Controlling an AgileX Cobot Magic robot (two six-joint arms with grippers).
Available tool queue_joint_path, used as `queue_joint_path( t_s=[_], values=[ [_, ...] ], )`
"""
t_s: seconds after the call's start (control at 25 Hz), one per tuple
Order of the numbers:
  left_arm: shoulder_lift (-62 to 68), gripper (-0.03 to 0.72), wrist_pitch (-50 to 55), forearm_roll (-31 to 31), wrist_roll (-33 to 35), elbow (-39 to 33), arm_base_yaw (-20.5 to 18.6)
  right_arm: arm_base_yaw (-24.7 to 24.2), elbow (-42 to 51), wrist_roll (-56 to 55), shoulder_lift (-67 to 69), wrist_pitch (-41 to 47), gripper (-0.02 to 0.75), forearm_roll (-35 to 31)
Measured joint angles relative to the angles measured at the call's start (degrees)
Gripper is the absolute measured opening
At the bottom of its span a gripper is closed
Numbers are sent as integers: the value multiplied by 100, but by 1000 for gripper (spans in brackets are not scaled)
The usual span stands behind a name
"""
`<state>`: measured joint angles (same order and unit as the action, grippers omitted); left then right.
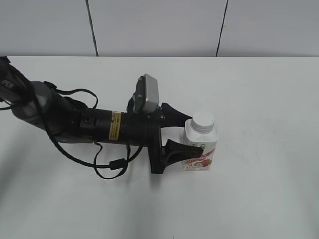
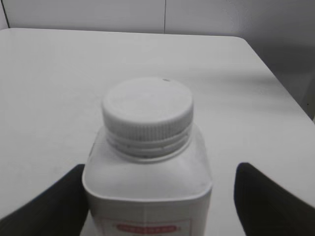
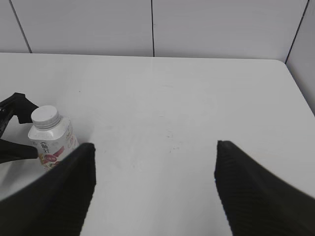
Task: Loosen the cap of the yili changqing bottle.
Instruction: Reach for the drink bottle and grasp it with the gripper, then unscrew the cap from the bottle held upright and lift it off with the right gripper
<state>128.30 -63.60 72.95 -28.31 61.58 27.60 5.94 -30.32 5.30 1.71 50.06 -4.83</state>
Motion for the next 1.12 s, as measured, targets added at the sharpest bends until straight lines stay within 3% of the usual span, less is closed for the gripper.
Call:
queue_joint_path(
  t_s=[0.2,0.4,0.76,1.12],
  values=[
    [0,441,24,-74,0,6,0,0,0,0,29,0,592,-4],
    [0,435,31,-74,0,8,0,0,-12,0,682,0,592,-61],
    [2,435,36,-74,-8,13,0,0,-812,0,3414,157,592,-329],
    [6,433,31,-78,-19,13,0,0,-2297,-248,6263,1492,590,-347]
  ],
)
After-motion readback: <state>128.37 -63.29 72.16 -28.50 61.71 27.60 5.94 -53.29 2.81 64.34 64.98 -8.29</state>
